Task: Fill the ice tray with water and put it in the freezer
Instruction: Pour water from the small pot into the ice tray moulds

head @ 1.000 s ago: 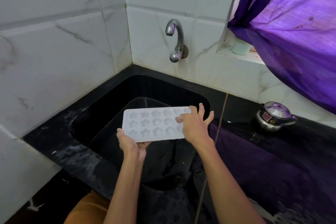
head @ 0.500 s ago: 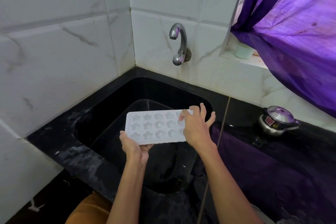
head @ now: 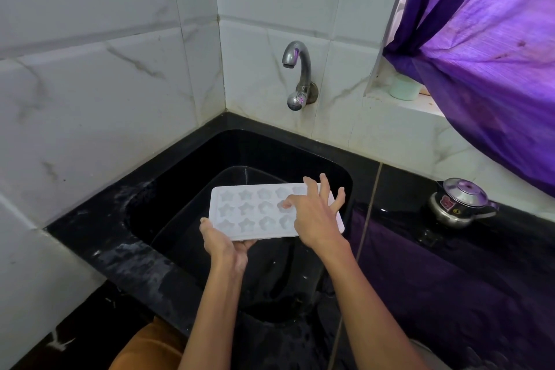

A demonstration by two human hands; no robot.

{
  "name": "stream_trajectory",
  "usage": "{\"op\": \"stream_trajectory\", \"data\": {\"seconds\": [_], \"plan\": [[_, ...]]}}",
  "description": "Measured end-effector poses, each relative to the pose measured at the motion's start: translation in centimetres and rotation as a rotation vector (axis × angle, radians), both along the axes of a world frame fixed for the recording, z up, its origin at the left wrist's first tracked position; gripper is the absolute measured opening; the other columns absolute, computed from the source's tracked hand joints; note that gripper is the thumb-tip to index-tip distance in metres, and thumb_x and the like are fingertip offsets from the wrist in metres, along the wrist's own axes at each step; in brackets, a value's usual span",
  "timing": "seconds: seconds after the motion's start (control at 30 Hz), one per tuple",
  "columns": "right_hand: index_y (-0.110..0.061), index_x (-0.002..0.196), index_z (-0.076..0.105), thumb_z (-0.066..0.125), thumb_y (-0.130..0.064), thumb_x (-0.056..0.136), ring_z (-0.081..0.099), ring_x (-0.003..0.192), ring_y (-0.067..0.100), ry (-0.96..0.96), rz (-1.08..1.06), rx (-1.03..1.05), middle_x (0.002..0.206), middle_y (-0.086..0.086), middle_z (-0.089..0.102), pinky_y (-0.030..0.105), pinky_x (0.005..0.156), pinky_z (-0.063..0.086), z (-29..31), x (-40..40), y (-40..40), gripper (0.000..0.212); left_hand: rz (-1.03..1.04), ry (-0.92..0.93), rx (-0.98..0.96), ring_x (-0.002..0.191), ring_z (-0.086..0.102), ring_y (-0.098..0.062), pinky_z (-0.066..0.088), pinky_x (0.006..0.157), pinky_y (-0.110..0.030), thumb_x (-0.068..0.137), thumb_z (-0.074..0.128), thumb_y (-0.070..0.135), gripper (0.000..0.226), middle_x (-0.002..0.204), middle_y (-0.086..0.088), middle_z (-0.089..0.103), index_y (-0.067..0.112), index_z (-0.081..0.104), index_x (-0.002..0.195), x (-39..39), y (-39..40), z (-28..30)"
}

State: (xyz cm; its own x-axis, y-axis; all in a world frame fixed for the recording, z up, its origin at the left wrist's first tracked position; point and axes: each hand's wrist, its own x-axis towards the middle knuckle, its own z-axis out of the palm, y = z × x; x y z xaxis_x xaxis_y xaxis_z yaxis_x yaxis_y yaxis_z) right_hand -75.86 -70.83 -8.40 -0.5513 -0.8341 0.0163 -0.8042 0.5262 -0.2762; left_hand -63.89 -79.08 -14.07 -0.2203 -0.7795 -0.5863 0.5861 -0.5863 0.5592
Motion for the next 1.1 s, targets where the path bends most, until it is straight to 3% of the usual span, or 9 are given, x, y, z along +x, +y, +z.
{"op": "stream_trajectory", "data": {"seconds": [0.27, 0.5, 0.63, 0.8, 0.93, 1.1], "plan": [[-0.04, 0.125, 0.061, 0.051, 0.016, 0.076, -0.019, 0.147, 0.036, 0.033, 0.01, 0.066, 0.162, 0.011, 0.003, 0.062, 0.109, -0.019, -0.15, 0.02, -0.49, 0.075, -0.001, -0.002, -0.012, 0.084, 0.07, -0.035, 0.057, 0.058, -0.051, 0.097, 0.029, 0.05, 0.049, 0.089, -0.011, 0.073, 0.014, 0.062, 0.102, -0.09, 0.07, 0.03], [-0.041, 0.126, 0.06, 0.052, 0.017, 0.076, -0.02, 0.146, 0.036, 0.038, 0.013, 0.075, 0.162, 0.011, 0.005, 0.062, 0.108, -0.02, -0.35, -0.01, -0.54, 0.077, -0.012, -0.013, -0.031, 0.087, 0.069, -0.036, 0.057, 0.065, -0.054, 0.098, 0.027, 0.051, 0.051, 0.093, -0.012, 0.073, 0.014, 0.062, 0.104, -0.04, 0.03, 0.08], [-0.041, 0.122, 0.063, 0.051, 0.017, 0.077, -0.019, 0.147, 0.035, 0.023, 0.0, 0.065, 0.162, 0.009, 0.009, 0.061, 0.108, -0.021, -0.27, -0.21, -0.51, 0.074, -0.012, -0.021, -0.026, 0.088, 0.068, -0.036, 0.058, 0.061, -0.052, 0.098, 0.027, 0.051, 0.052, 0.097, -0.013, 0.071, 0.014, 0.061, 0.107, -0.12, 0.08, 0.0], [-0.04, 0.118, 0.066, 0.055, 0.011, 0.08, -0.016, 0.148, 0.034, 0.026, -0.015, 0.05, 0.16, 0.007, 0.013, 0.061, 0.109, -0.02, -0.25, -0.38, -0.5, 0.065, -0.007, -0.013, -0.026, 0.086, 0.069, -0.035, 0.057, 0.062, -0.053, 0.098, 0.028, 0.051, 0.05, 0.087, -0.01, 0.074, 0.016, 0.063, 0.1, -0.22, 0.02, -0.07], [-0.039, 0.121, 0.064, 0.053, 0.015, 0.077, -0.018, 0.147, 0.034, 0.034, -0.018, 0.044, 0.161, 0.009, 0.009, 0.061, 0.108, -0.02, -0.46, -0.14, -0.54, 0.07, -0.005, -0.013, -0.036, 0.083, 0.069, -0.034, 0.057, 0.058, -0.05, 0.098, 0.028, 0.051, 0.049, 0.076, -0.006, 0.075, 0.016, 0.062, 0.098, -0.2, -0.02, -0.17], [-0.038, 0.122, 0.063, 0.05, 0.017, 0.076, -0.019, 0.147, 0.036, 0.042, -0.008, 0.045, 0.162, 0.011, 0.008, 0.062, 0.108, -0.02, -0.65, 0.1, -0.58, 0.073, -0.008, -0.027, -0.042, 0.085, 0.069, -0.035, 0.057, 0.064, -0.055, 0.097, 0.028, 0.051, 0.049, 0.085, -0.009, 0.074, 0.016, 0.063, 0.1, -0.13, -0.04, -0.19]]}}
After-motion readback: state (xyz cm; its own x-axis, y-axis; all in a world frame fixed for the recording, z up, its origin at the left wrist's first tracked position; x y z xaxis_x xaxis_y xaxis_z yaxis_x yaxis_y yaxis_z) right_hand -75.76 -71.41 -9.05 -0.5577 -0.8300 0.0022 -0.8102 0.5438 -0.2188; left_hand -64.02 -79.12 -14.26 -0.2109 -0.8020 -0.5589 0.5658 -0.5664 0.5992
